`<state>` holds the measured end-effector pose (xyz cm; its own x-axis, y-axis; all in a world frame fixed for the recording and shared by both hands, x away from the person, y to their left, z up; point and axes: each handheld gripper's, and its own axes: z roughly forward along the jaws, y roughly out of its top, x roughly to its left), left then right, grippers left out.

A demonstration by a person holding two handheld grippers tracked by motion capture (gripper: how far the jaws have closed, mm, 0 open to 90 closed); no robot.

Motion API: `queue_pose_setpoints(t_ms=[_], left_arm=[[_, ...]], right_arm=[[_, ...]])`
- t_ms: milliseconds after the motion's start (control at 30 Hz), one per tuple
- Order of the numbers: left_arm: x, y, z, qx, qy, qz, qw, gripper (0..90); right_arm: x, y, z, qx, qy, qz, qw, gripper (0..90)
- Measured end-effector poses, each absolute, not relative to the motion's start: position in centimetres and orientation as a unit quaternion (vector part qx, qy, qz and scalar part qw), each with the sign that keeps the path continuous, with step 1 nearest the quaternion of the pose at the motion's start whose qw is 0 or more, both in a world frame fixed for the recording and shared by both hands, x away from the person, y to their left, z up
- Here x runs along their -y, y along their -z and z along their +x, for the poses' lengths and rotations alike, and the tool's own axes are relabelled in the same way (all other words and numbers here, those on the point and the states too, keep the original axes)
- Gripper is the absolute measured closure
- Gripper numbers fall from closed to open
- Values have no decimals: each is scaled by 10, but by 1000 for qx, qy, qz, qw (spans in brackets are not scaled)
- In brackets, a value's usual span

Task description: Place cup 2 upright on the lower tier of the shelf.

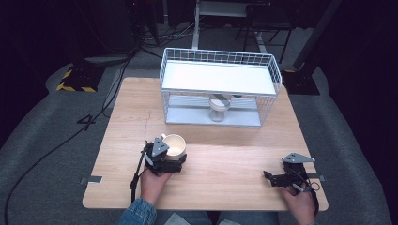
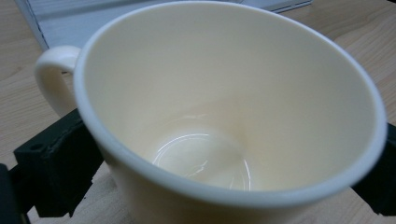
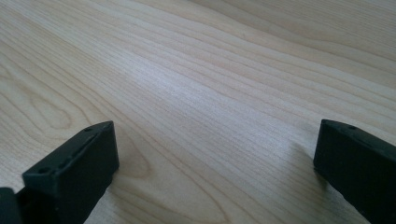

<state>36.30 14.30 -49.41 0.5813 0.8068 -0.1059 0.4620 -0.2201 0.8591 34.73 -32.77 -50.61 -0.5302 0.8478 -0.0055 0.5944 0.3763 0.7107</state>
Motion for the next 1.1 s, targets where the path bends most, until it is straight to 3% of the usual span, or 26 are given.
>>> queue_pose_setpoints(t_ms=[333, 1100], left_arm=[[-140, 497, 364, -422, -200, 758, 455, 71], [-139, 494, 362, -420, -209, 759, 452, 86]], right_arm=[[328, 506, 347, -808, -336, 446, 189, 0], [328, 506, 347, -808, -335, 446, 189, 0]])
